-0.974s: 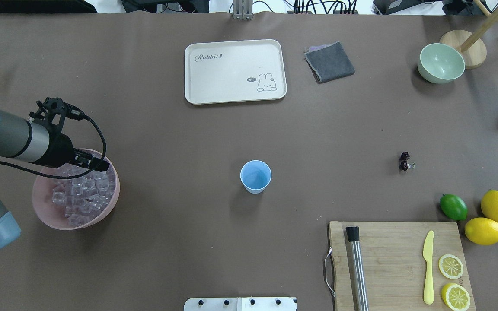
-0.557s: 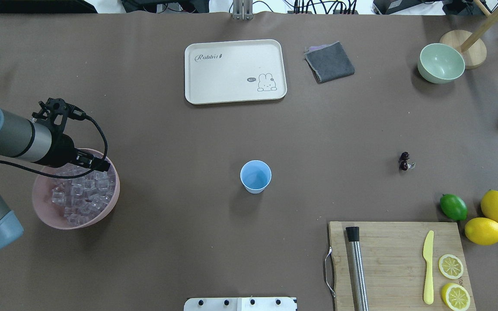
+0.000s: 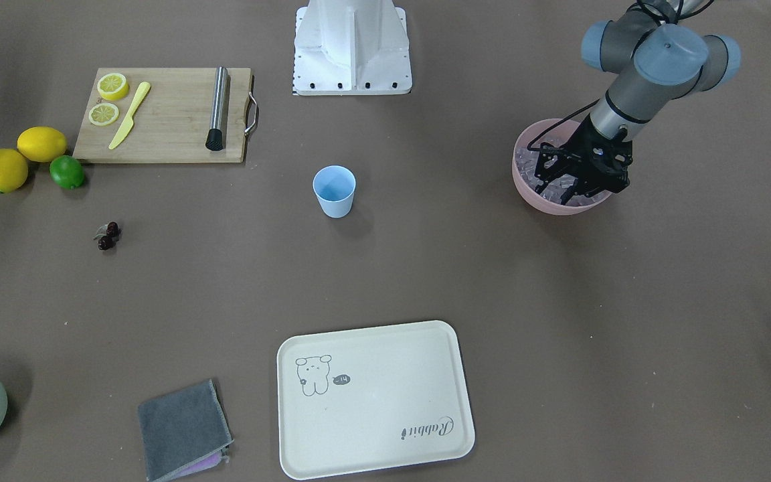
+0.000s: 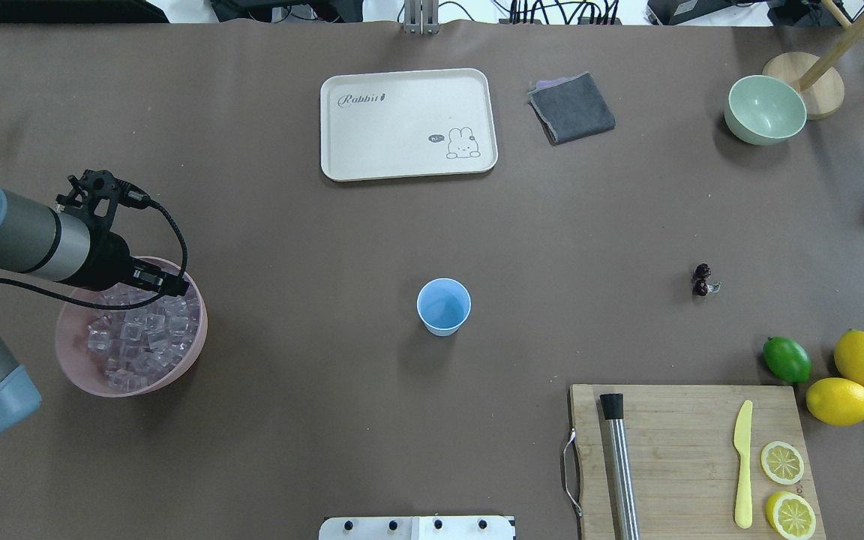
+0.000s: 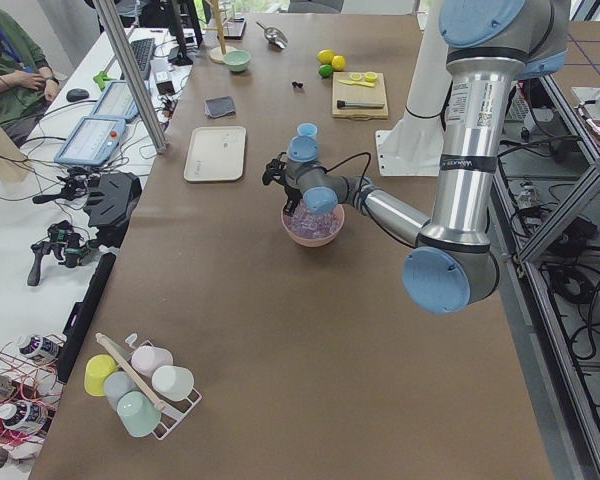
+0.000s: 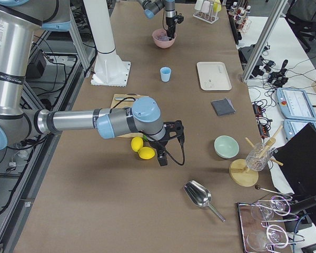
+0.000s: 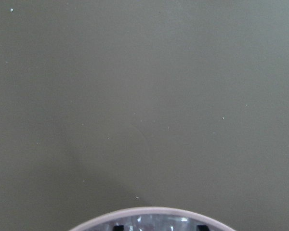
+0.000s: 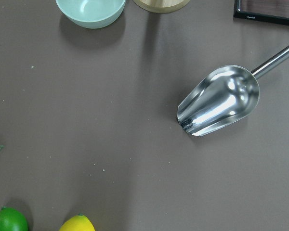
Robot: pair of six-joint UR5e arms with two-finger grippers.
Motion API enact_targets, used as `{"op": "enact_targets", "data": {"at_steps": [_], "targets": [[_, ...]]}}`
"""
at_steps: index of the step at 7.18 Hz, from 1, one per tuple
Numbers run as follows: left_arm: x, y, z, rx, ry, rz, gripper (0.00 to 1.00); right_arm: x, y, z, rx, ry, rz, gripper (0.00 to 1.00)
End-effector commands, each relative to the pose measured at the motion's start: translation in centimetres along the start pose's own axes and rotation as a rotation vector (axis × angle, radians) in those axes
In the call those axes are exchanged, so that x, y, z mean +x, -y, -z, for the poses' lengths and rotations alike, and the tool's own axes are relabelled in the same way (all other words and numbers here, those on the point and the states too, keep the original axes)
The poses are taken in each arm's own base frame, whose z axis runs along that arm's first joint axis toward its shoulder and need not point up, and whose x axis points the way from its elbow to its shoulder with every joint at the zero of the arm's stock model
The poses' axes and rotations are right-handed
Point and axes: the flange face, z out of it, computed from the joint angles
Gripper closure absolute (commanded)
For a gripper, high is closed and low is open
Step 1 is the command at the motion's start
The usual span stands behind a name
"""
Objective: Put ice and cherries in cup
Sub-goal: 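Lower the left gripper into the bowl and grasp an ice cube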
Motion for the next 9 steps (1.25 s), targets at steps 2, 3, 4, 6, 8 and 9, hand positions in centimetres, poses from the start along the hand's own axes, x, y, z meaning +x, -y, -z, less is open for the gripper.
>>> {"op": "enact_targets", "data": {"at_steps": [2, 3, 4, 6, 8, 9], "targets": [[0.2, 0.0, 0.2, 0.003, -0.003, -0.002, 0.76, 0.0, -0.1, 0.0, 0.000, 0.000, 0.000, 0.00], [0.2, 0.0, 0.4, 0.004, -0.005, -0.002, 0.78, 0.0, 0.0, 0.0, 0.001, 0.000, 0.001, 0.00], [0.3, 0.2, 0.7, 0.010, -0.009, -0.004, 0.81, 0.0, -0.1, 0.0, -0.001, 0.000, -0.001, 0.00], [-0.8, 0.8, 3.1, -0.002, -0.058, 0.019, 0.81, 0.0, -0.1, 0.0, -0.001, 0.000, -0.001, 0.00], [-1.0, 1.6, 6.7, 0.021, -0.106, 0.023, 0.81, 0.0, -0.1, 0.0, -0.001, 0.000, -0.001, 0.00], [-0.7, 1.7, 8.1, 0.020, -0.137, 0.022, 0.81, 0.0, 0.0, 0.0, 0.001, 0.000, 0.001, 0.00]]}}
